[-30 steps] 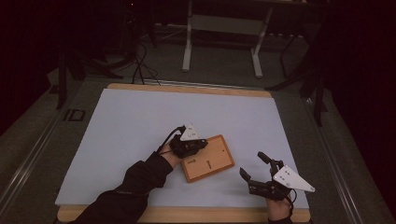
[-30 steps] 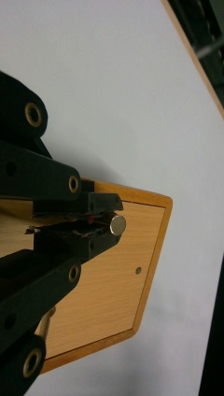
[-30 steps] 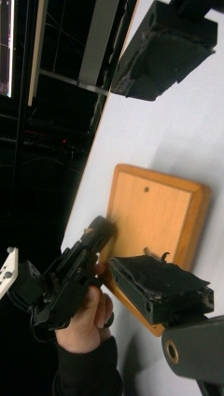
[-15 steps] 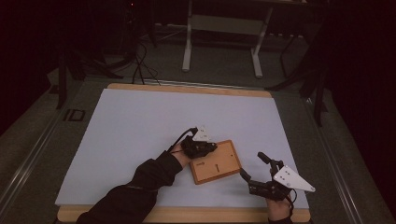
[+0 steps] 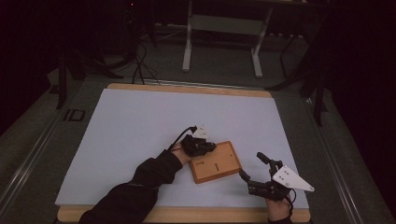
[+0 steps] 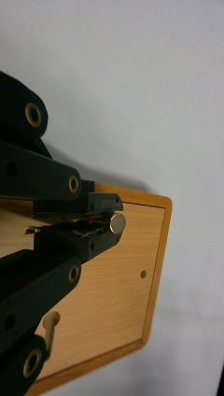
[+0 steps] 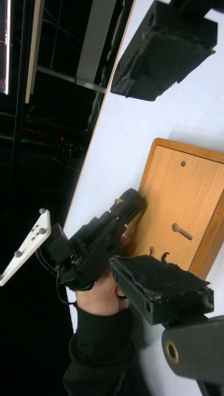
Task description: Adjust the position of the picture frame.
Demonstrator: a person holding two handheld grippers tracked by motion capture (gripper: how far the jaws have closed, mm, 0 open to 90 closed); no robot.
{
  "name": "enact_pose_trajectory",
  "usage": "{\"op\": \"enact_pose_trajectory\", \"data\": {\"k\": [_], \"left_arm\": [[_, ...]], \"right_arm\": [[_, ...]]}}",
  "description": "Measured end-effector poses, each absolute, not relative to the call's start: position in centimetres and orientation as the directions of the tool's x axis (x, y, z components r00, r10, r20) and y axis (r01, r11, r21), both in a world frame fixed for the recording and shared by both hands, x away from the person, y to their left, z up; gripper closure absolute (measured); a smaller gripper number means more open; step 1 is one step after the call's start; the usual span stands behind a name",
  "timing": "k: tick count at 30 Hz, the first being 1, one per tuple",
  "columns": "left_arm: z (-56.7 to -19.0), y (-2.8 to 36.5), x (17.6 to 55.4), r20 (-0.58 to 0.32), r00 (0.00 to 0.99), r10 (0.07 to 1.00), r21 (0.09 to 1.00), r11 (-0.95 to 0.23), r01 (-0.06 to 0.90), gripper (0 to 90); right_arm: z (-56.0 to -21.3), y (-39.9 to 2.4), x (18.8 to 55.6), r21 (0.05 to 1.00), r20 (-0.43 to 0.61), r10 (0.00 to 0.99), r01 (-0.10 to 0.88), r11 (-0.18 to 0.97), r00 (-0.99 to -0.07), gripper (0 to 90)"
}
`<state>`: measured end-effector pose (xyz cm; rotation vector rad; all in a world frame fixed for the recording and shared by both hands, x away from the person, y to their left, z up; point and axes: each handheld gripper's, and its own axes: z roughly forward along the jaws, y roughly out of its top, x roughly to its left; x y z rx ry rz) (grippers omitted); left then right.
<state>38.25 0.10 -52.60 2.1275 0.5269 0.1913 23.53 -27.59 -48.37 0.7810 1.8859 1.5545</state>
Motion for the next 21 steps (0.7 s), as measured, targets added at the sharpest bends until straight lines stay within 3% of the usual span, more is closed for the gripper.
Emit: {"op": "enact_pose_trajectory", "data": {"k": [11,18,21], "left_arm": [[-52.7,0.6,38.0,-0.047,0.902,0.43,0.831,-0.484,0.274,80.4],[-51.1,2.6,37.3,-0.036,0.878,0.477,0.848,-0.45,0.279,60.0],[-50.2,3.5,36.7,-0.04,0.862,0.505,0.859,-0.423,0.288,44.5]], "right_arm": [[-48.3,-27.3,23.9,0.98,-0.029,0.736,0.126,0.154,-0.676,13.1],[-47.2,-27.2,25.1,0.973,-0.035,0.736,0.146,0.18,-0.676,12.1],[-46.6,-27.0,26.1,0.966,-0.051,0.733,0.154,0.21,-0.679,12.2]]}}
